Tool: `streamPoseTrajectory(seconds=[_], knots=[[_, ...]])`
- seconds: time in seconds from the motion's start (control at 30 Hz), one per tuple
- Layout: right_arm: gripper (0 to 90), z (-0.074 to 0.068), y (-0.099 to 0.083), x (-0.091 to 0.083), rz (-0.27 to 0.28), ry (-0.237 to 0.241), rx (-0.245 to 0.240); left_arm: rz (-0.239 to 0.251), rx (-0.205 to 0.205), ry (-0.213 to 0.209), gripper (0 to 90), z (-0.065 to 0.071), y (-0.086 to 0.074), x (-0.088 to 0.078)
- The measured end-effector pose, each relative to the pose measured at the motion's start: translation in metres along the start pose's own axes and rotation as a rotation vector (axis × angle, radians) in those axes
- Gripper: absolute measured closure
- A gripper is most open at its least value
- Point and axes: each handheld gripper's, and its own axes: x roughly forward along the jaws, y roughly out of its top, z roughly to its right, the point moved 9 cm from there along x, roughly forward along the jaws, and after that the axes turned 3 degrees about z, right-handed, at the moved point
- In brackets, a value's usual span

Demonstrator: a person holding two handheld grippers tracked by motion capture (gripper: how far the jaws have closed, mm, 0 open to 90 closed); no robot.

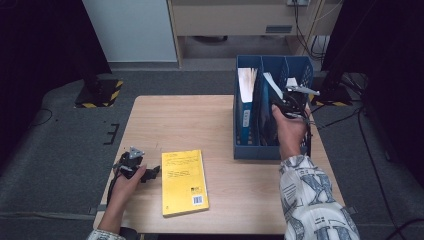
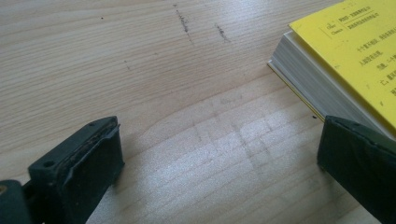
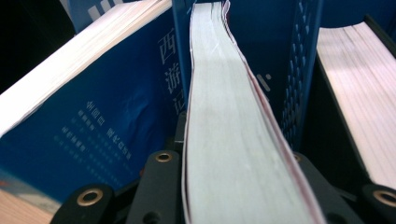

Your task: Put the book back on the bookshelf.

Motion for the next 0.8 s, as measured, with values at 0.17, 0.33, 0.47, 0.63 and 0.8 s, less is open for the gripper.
streamPoseTrajectory(seconds=[0.17, 0.33, 0.47, 0.63, 0.8], knots=[[71.3, -0.003, -0.003, -0.004, -0.017, -0.005, -0.005, 0.000, 0.000, 0.000, 0.0, 0.000, 0.000, 0.000], [70.3, -0.007, -0.003, -0.009, -0.018, 0.003, -0.017, 0.000, 0.000, 0.000, 0.0, 0.000, 0.000, 0.000], [68.5, -0.011, 0.000, -0.012, -0.012, 0.011, -0.018, 0.000, 0.000, 0.000, 0.0, 0.000, 0.000, 0.000], [67.0, -0.014, 0.005, -0.013, -0.012, 0.026, -0.015, 0.002, -0.002, 0.000, 0.0, 0.000, 0.000, 0.000], [68.2, -0.014, 0.014, -0.016, -0.016, 0.032, -0.012, 0.002, -0.002, 0.000, 0.0, 0.000, 0.000, 0.000]])
